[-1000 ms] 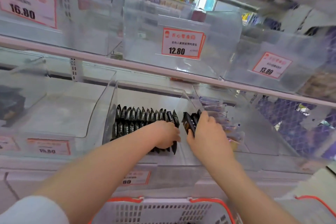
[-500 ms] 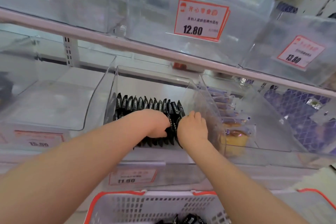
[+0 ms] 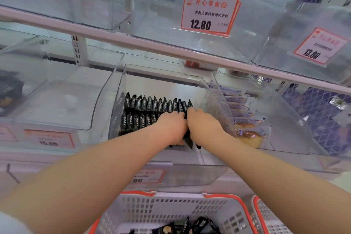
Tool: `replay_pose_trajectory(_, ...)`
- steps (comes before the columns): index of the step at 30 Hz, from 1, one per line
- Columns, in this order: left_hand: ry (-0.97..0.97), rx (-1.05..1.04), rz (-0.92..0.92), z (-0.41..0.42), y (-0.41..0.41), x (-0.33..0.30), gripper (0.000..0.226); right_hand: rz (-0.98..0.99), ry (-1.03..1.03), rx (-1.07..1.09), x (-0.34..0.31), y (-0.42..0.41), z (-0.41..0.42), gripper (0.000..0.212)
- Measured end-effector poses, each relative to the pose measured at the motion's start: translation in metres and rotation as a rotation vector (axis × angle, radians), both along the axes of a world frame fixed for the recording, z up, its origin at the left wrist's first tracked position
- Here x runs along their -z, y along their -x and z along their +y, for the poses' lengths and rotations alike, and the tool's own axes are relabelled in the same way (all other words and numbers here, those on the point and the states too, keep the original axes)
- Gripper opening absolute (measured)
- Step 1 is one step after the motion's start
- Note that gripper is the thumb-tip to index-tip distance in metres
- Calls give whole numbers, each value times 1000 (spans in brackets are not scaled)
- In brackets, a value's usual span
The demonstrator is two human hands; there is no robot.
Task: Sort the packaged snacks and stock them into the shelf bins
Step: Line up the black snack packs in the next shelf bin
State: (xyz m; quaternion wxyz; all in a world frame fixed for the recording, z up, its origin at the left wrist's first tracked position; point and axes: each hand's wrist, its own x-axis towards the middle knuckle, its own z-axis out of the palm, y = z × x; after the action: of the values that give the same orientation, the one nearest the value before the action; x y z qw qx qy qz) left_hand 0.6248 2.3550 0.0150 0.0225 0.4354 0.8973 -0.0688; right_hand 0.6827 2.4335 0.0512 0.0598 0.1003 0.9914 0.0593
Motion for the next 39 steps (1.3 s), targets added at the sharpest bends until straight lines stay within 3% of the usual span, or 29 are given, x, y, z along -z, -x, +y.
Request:
replay_pose_trajectory(6,-46,-51,59,12,6,8,67,41,58,106,-2,-3,5,31)
replay_pose_trajectory(15,-149,-6,95,5,7,-1,29,81,28,37,8,-7,2,29)
replay_pose_trajectory(20,-207,-87,17,3,8,-1,28,103,162,38,7,-3,3,27)
replay_pose_trajectory(23,-224,-79,-36,1,8,6,33,269,305,120,-5,-11,11,21)
replay_pose_trajectory(26,-201,-57,-45,0,10,11,38,548,308,23,-21,-26,20,17)
replay_pose_trajectory(28,-159,-12,-54,2,11,12,43,622,336,-7,-30,-35,27,21)
replay_pose_trajectory(31,-125,8,-108,8,11,10,51,535,392,11,-35,-44,37,23)
replay_pose_trajectory(35,-83,-94,-157,22,1,9,79,451,374,-14,-34,-50,34,22)
replay_pose_trajectory(37,-100,-150,-127,31,-5,11,77,428,354,-24,-31,-52,31,19)
replay_pose_trajectory(39,-129,-187,-65,37,-8,8,61,419,337,-35,-28,-54,28,21)
